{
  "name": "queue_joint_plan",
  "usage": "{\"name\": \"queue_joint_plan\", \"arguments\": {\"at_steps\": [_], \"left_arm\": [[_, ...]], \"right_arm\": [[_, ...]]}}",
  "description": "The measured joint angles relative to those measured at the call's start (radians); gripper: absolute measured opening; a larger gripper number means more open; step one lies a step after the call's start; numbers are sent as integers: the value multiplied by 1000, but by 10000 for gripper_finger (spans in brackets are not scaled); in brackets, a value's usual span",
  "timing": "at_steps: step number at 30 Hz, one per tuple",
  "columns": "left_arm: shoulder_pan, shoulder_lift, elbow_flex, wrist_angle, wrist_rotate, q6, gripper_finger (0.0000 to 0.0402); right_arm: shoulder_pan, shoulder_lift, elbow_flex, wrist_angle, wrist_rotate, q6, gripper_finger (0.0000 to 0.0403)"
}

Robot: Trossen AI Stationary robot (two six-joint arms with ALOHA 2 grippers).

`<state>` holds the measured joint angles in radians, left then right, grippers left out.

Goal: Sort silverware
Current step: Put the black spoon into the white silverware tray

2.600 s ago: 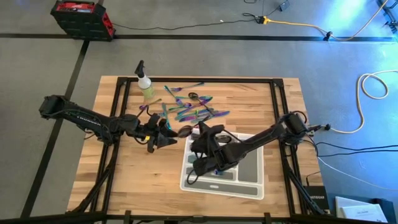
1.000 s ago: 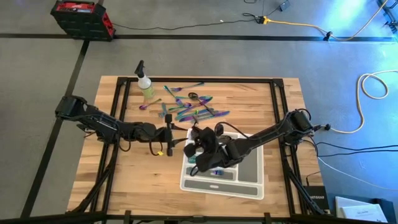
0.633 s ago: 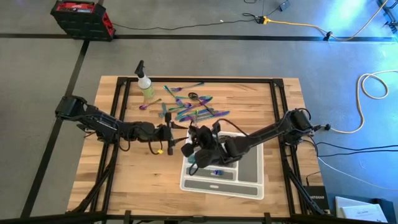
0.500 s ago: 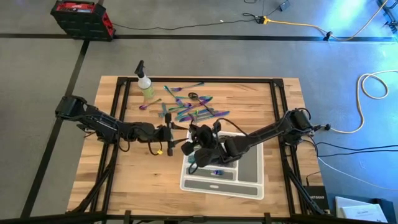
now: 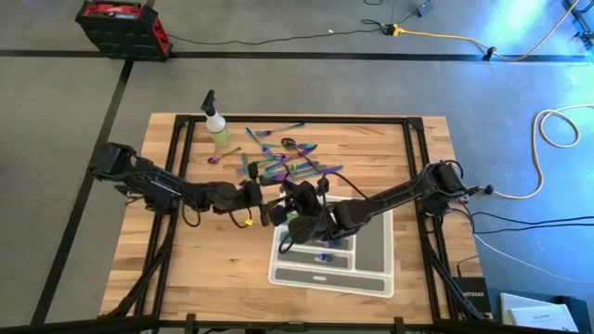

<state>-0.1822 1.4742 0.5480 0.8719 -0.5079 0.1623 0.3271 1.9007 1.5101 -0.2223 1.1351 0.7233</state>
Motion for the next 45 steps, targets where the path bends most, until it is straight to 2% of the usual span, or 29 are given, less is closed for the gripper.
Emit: {"name": "queue_joint_plan", "arguments": {"at_steps": [6,13,19,34,45], "left_arm": [[-3,76,35,7,-64,-24,190],[-4,74,49,9,-113,-4,175],[-26,74,49,9,-287,24,171],[-40,73,49,60,-270,52,168],[-40,72,49,68,-257,55,91]], "right_arm": [[0,0,0,11,-3,-25,0],[-1,0,0,5,-2,-49,0],[-1,0,0,-5,28,-49,0],[-2,0,0,-13,41,-36,0],[-2,0,0,-12,43,-36,0]]}}
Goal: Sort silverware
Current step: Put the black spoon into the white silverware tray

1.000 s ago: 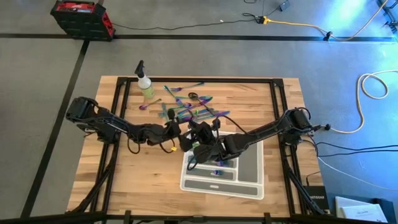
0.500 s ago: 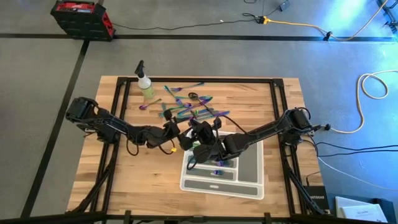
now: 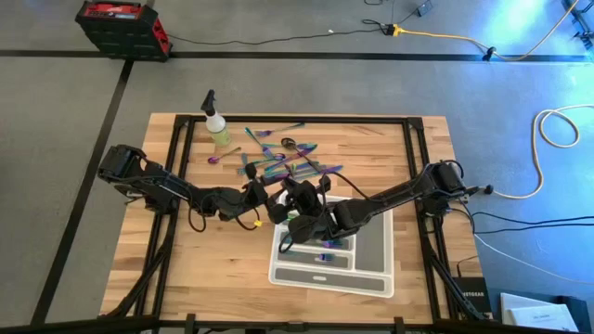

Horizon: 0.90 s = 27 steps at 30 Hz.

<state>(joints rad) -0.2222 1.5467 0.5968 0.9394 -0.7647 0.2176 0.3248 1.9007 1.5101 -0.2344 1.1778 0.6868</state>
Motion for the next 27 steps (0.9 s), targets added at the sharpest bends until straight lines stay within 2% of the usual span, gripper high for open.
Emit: {"name": "queue_joint_plan", "arguments": {"at_steps": [7,27], "left_arm": [[0,0,0,1,0,-1,58],[0,0,0,-3,0,-1,57]], "right_arm": [[0,0,0,-1,0,-1,0],[0,0,0,-3,-9,-1,1]]}}
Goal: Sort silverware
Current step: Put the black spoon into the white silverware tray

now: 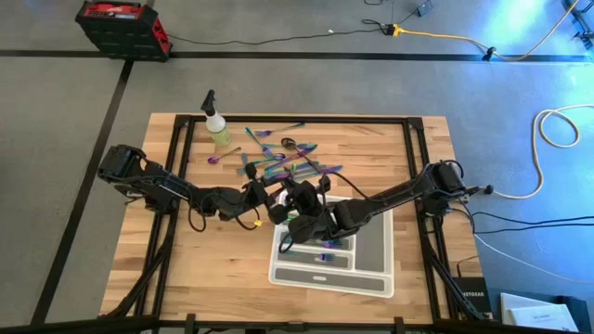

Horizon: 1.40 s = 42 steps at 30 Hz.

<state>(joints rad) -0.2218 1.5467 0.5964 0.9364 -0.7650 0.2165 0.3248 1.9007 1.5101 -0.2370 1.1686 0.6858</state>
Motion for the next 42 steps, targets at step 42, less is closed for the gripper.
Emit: {"name": "queue_joint_plan", "arguments": {"at_steps": [42], "left_arm": [[9,0,-1,-161,36,-37,57]], "right_arm": [[137,-14,0,-1231,-114,965,92]]}}
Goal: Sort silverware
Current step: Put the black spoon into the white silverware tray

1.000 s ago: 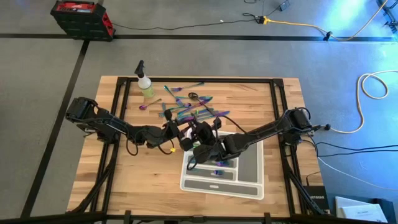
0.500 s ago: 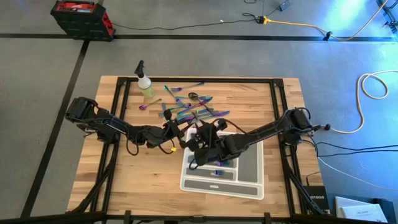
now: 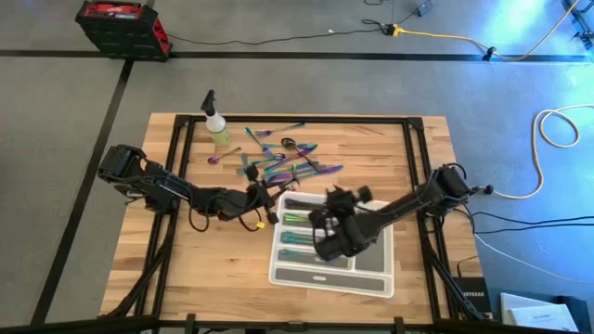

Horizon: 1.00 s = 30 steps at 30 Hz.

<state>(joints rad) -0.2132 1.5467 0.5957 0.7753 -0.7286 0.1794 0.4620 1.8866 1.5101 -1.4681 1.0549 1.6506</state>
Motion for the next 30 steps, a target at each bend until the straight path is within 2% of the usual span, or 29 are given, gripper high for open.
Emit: {"name": "queue_joint_plan", "arguments": {"at_steps": [2,3,9,14,22,30], "left_arm": [[11,0,6,-59,58,-27,57],[19,0,17,-105,86,-46,57],[84,8,104,-361,239,-86,57],[119,38,196,-517,364,-12,57],[152,175,408,-822,472,23,56],[185,324,603,-1017,534,0,56]], "right_arm": [[29,0,-1,-112,-29,134,92],[43,-4,-8,-101,-35,148,92],[75,-71,-73,-107,-97,123,92],[84,-98,-112,-104,-116,151,92],[82,-98,-144,-102,-179,121,92],[82,-98,-144,-103,-202,94,92]]}}
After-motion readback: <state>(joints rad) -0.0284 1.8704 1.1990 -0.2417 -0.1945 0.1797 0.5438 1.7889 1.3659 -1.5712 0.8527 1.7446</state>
